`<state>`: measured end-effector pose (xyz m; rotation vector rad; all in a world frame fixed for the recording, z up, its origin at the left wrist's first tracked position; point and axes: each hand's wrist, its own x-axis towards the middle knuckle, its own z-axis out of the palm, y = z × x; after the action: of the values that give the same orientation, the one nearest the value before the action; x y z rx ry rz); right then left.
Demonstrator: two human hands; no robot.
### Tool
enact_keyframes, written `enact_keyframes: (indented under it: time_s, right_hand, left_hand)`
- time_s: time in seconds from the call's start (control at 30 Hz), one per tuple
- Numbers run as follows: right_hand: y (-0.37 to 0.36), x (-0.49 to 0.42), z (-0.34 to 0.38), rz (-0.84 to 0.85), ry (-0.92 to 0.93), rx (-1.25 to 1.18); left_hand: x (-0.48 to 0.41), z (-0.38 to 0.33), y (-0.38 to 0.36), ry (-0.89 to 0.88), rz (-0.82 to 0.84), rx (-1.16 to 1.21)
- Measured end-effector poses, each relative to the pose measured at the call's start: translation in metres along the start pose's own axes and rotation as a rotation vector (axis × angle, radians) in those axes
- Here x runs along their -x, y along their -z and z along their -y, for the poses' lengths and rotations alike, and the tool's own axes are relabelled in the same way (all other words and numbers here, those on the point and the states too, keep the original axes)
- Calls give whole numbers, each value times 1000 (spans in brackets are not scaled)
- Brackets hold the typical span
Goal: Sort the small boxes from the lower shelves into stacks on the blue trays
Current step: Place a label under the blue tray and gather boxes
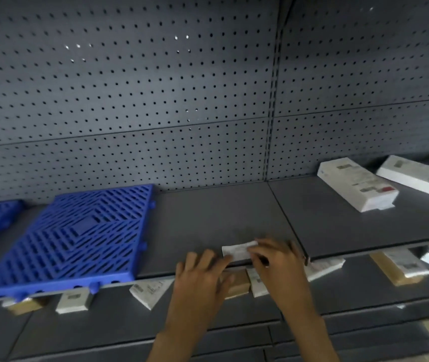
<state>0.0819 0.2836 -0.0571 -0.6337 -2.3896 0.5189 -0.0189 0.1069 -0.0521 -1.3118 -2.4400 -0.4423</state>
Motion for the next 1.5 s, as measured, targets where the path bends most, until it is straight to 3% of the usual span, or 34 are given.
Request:
enact_keyframes:
  time_s: [0.2, 0.33, 0.57, 0.67, 1.03, 1.2, 1.5]
  right_hand:
    - [0, 6, -11, -115, 58, -133]
    - [8, 8, -2, -134, 86, -317]
    - [20, 9, 43, -21, -111, -758]
    - [12, 8, 68, 11, -126, -805]
    - [-64, 7, 204, 126, -22, -756]
    - [-107, 2, 259, 111, 55, -629]
    - [-158, 3, 312, 67, 142, -295]
  left_hand:
    - [10, -22, -6, 144, -39, -14]
    - [10, -27, 0, 198, -75, 109]
    - [9, -18, 38, 443, -284, 881]
    - [14, 2, 53, 501, -371, 994]
    - [64, 139, 98, 549, -557, 699]
    - [88, 208, 108, 480, -547, 528]
    - [103, 283, 110, 447, -477, 486]
